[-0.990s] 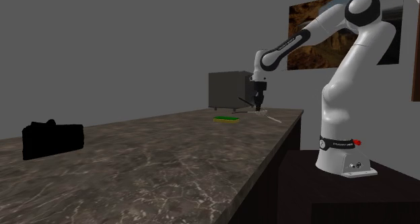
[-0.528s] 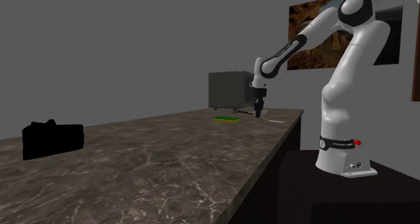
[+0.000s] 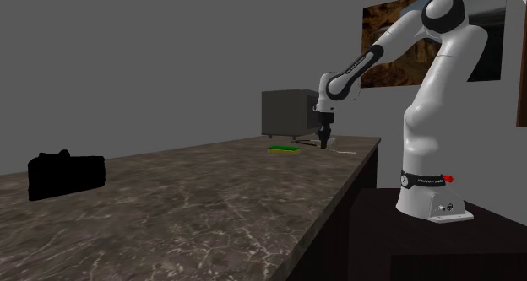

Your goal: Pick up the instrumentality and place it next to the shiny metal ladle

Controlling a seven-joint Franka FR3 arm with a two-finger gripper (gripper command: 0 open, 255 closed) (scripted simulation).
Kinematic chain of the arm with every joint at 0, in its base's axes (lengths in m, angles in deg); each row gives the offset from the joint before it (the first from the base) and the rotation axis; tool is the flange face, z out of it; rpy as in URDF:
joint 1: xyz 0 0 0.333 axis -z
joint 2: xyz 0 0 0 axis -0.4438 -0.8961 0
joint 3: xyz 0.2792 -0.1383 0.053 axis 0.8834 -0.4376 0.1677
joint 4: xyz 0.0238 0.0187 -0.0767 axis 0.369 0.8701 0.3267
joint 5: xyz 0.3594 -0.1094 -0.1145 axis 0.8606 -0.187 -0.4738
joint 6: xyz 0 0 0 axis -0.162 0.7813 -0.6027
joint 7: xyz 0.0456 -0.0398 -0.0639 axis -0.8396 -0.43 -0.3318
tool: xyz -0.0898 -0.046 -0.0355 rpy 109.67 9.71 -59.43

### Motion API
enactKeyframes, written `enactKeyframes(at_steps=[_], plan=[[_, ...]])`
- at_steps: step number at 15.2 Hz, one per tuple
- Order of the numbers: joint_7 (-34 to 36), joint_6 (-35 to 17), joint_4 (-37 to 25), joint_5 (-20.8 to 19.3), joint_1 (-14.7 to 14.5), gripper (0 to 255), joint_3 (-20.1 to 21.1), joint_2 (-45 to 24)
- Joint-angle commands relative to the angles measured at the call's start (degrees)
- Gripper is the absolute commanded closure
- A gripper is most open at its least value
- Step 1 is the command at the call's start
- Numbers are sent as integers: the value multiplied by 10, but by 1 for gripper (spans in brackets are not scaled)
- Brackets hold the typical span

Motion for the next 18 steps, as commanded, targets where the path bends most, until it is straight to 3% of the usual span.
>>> enactKeyframes(at_steps=[1, 6, 10, 18], plan=[[0, 0, 0, 0, 0, 0, 0, 0], [0, 0, 0, 0, 0, 0, 0, 0], [7, 92, -35, -3, 6, 0, 17, 58], [7, 92, -35, -3, 7, 0, 18, 58]])
